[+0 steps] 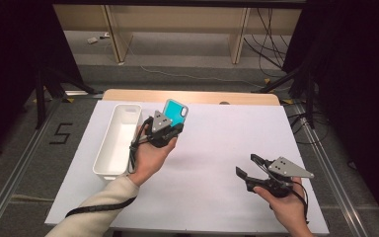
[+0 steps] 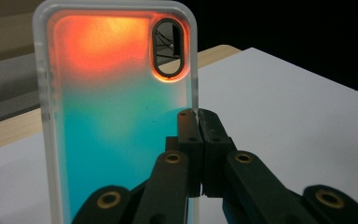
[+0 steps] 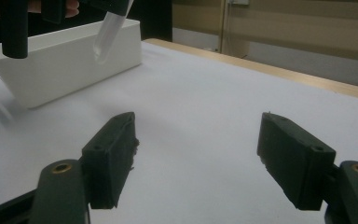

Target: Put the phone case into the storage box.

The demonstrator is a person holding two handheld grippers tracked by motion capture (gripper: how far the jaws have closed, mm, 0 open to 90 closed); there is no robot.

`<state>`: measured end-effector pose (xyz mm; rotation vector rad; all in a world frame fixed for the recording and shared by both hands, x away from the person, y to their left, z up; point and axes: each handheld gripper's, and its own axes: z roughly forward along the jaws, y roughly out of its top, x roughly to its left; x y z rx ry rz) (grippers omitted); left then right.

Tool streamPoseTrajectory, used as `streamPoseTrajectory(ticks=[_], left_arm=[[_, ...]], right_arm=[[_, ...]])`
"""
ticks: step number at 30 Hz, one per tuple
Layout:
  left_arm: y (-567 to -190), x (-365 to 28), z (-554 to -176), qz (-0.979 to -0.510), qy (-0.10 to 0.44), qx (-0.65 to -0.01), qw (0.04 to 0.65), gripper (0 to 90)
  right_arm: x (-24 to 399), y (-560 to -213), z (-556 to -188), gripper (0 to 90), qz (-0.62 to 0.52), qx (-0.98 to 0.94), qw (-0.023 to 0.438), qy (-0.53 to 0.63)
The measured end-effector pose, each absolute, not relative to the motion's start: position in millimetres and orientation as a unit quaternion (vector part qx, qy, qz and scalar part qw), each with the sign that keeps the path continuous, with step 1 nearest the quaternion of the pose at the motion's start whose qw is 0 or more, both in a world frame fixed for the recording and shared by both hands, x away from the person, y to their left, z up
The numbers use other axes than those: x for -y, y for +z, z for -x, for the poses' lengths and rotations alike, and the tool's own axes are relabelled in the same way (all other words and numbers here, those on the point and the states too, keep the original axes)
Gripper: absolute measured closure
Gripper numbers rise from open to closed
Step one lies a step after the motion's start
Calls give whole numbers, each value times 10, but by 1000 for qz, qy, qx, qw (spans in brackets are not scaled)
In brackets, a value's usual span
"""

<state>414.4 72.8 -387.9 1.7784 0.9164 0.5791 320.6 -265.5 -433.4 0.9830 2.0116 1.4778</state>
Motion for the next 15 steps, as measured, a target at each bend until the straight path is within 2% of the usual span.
streamPoseTrajectory(ticks=[15], left_arm=[[-3769, -907, -4121, -716, 264, -387, 517, 886]], right_arm=[[2646, -4341, -3208, 291, -357, -729, 225, 540]])
